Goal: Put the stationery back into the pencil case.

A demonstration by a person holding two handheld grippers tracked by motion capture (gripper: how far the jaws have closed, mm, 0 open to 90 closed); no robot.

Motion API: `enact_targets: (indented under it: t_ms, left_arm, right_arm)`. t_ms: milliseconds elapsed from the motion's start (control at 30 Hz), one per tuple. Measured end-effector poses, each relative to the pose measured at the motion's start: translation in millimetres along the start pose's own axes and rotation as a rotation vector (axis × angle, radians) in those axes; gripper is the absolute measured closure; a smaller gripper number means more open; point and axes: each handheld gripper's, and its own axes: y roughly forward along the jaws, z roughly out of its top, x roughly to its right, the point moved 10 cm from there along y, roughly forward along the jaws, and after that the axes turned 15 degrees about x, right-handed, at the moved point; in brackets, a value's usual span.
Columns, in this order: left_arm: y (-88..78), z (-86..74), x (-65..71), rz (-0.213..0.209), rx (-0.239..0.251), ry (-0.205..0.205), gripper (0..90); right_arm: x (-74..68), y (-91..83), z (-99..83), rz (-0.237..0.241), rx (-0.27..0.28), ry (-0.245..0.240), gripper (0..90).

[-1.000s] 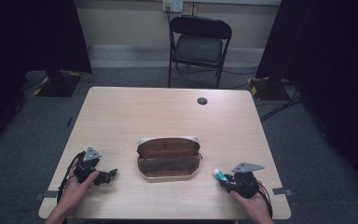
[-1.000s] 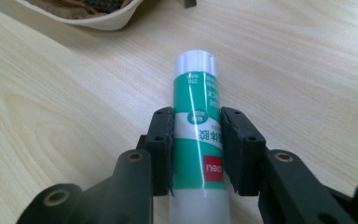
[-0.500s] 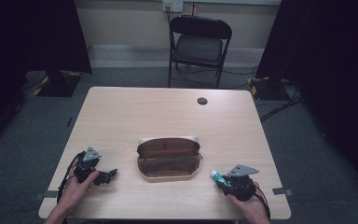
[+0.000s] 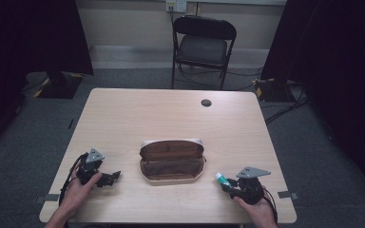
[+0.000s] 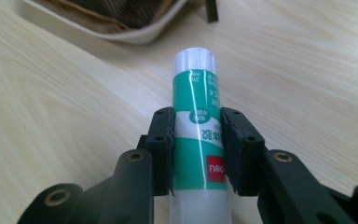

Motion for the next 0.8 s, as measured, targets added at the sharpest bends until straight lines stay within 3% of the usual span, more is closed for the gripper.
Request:
enact_targets:
  t_ms: [67, 267, 800]
  left_arm:
    - [0.0, 0.0, 0.0, 0.0, 0.001, 0.0, 0.0]
    - [0.1, -0.1, 0.3, 0.0, 0.002, -0.002, 0.0]
    - [-0.6, -0.4, -0.1, 0.005, -0.001, 0.003, 0.0]
  right_arm:
    - [-6.1, -1.3, 6.1, 0.026, 0.024, 0.019, 66.0]
    - [-23.3, 4.8, 20.2, 0.087, 0.047, 0.007, 66.0]
    - [-43.2, 21.4, 56.6, 0.14, 0.097, -0.063, 66.0]
